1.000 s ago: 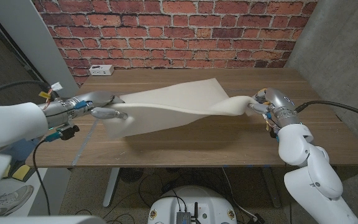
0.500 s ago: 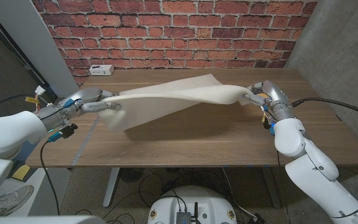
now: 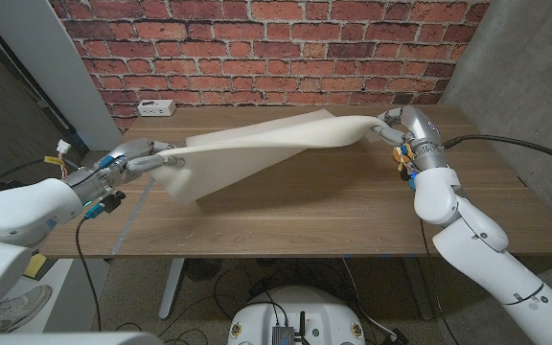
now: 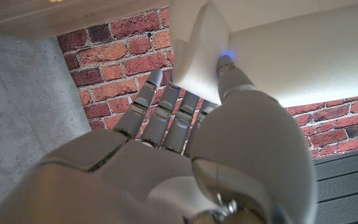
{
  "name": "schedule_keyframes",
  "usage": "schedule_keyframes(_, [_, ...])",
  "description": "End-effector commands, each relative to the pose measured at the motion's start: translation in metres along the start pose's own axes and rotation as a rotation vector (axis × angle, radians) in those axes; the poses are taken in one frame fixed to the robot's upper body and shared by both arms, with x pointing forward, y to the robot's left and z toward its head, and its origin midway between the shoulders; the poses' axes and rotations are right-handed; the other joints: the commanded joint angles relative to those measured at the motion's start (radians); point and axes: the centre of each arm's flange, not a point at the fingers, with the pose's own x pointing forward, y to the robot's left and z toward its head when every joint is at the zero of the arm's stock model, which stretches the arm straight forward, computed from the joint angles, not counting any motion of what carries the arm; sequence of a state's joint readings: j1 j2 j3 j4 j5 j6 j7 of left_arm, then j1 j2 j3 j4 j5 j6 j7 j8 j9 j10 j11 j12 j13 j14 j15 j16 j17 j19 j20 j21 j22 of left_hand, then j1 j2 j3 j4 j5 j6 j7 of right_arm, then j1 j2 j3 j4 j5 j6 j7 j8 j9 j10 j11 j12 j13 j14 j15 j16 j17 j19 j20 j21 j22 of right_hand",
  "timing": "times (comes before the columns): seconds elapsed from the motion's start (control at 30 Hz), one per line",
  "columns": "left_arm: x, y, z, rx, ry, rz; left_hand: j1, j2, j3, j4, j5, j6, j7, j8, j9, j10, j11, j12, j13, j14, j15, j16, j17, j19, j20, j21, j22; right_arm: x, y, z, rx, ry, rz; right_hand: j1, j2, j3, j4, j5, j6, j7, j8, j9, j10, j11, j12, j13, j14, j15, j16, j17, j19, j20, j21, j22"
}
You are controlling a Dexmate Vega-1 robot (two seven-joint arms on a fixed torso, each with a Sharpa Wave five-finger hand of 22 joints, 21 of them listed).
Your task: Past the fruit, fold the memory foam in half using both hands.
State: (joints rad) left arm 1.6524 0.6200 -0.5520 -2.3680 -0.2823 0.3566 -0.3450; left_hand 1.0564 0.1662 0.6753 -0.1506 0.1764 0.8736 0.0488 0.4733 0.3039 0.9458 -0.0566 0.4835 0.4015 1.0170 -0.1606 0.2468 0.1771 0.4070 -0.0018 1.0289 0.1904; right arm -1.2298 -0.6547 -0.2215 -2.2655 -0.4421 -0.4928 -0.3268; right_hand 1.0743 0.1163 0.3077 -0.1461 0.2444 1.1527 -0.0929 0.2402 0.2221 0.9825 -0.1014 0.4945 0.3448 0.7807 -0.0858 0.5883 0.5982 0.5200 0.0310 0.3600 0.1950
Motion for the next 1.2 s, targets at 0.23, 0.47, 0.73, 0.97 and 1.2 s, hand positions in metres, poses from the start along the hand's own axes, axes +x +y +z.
schedule_keyframes(0.23, [0.015,0.020,0.001,-0.040,0.187,0.010,0.018,0.008,0.006,-0.010,-0.006,0.050,0.056,-0.007,0.008,0.091,-0.040,0.130,0.132,0.016,-0.002,-0.002,0.004,0.006,0.008,0.009,-0.001,0.051,0.001,0.028,-0.085,-0.019,0.130,0.011,-0.023,0.025,-0.012,0.010,0.059,0.033,0.008,-0.004,0.029,0.040,-0.001,-0.005,0.031,-0.119,-0.028,-0.022,-0.001,0.024,0.005,0.001])
schedule_keyframes(0.47, [0.013,0.026,0.015,0.004,0.207,-0.053,0.024,0.010,0.009,-0.014,-0.004,0.050,0.071,-0.013,0.016,0.101,-0.029,0.142,0.146,0.037,0.002,0.004,0.006,0.017,0.011,0.018,-0.003,0.050,-0.005,0.038,-0.155,0.032,0.180,0.018,-0.041,0.040,-0.023,0.003,0.072,0.054,0.018,0.005,0.068,0.049,0.016,0.002,0.057,-0.110,-0.034,-0.032,-0.014,0.033,0.001,0.001])
schedule_keyframes(0.73, [0.009,0.020,0.035,0.140,0.198,-0.198,0.027,0.015,0.009,-0.013,-0.001,0.038,0.080,-0.025,0.025,0.099,-0.024,0.150,0.162,0.038,0.005,0.005,0.012,0.031,0.013,0.028,-0.005,0.037,-0.012,0.038,-0.180,0.071,0.230,0.021,-0.044,0.049,-0.023,-0.013,0.079,0.073,0.025,0.015,0.082,0.066,0.025,0.009,0.068,-0.104,-0.020,-0.017,-0.035,0.040,-0.007,0.002])
schedule_keyframes(0.97, [-0.002,0.002,0.060,0.264,0.118,-0.279,0.029,0.018,0.009,-0.011,0.000,0.032,0.083,-0.033,0.032,0.090,-0.023,0.154,0.174,0.024,0.002,0.001,0.016,0.014,0.013,0.026,-0.007,0.008,-0.017,0.041,-0.195,0.089,0.266,0.021,-0.044,0.052,-0.023,-0.020,0.080,0.072,0.027,0.018,0.080,0.064,0.025,0.013,0.063,-0.105,-0.018,-0.010,-0.038,0.040,-0.007,0.003])
schedule_keyframes(1.2, [0.001,-0.015,0.069,0.297,0.096,-0.334,0.027,0.019,0.010,-0.009,0.000,0.031,0.081,-0.037,0.037,0.082,-0.022,0.156,0.182,0.022,0.002,-0.001,0.017,0.008,0.012,0.027,-0.008,-0.022,-0.022,0.038,-0.191,0.130,0.309,0.019,-0.046,0.058,-0.022,-0.026,0.076,0.068,0.027,0.022,0.076,0.063,0.025,0.017,0.061,-0.105,-0.021,-0.010,-0.041,0.039,-0.008,0.004])
